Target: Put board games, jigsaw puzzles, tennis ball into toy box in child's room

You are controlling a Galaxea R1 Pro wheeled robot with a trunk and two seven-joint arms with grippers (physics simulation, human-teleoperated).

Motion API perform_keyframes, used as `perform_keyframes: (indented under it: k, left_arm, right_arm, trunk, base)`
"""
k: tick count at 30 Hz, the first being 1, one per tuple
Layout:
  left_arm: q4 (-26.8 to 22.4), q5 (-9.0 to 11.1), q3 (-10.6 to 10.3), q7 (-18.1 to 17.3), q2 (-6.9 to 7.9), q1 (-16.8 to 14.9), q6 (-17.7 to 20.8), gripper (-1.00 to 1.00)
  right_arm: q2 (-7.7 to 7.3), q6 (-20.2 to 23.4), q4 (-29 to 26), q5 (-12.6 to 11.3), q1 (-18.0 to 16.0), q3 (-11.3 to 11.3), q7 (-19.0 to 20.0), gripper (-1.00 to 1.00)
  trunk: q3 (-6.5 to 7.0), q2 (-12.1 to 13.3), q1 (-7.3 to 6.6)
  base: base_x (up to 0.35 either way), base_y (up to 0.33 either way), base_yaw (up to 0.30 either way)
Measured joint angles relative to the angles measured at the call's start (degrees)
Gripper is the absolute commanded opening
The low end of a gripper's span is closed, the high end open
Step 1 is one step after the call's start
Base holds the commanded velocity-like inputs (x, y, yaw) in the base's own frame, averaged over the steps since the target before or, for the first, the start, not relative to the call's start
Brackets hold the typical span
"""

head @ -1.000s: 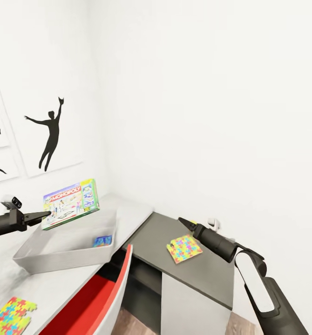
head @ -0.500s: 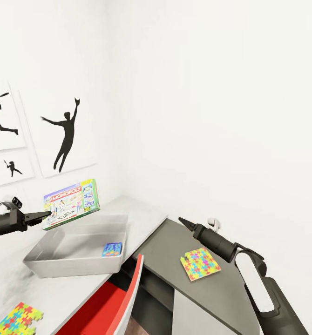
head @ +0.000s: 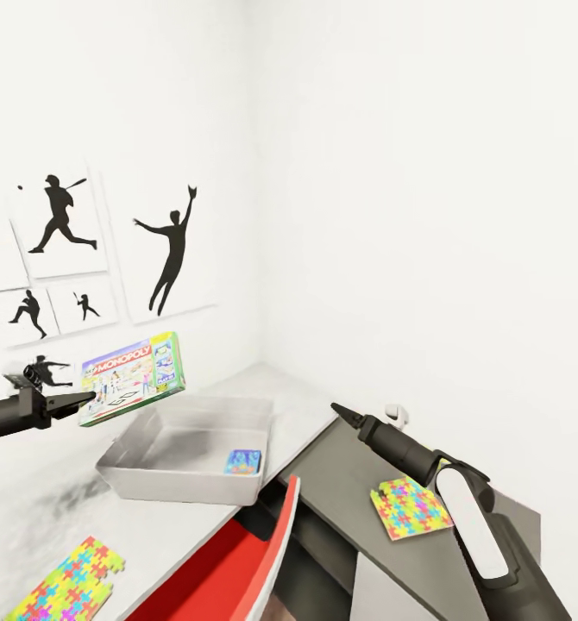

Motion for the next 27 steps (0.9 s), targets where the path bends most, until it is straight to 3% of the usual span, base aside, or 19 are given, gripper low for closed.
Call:
perform_keyframes:
  k: [19,27]
  left_arm:
    - [-0.03,0.05,0.05,0.00,0.00,0.00,-0.01,-1.00]
    - [-0.03,0.10,0.05,0.00,-0.01,-0.01,-0.01,-1.00]
  right_arm:
    - [0.04,0.00,0.74,0.13,0.00,0.03,0.05,1.00]
    - [0.05,0.01,0.75,0.17,0.00,0.04,0.08,1.00]
  trunk:
    - [0.07,0.02,0.00]
    - [0.07,0.02,0.01]
  base:
    - [0.145,0.052,0.078]
    - [0.036,0.007,0.097]
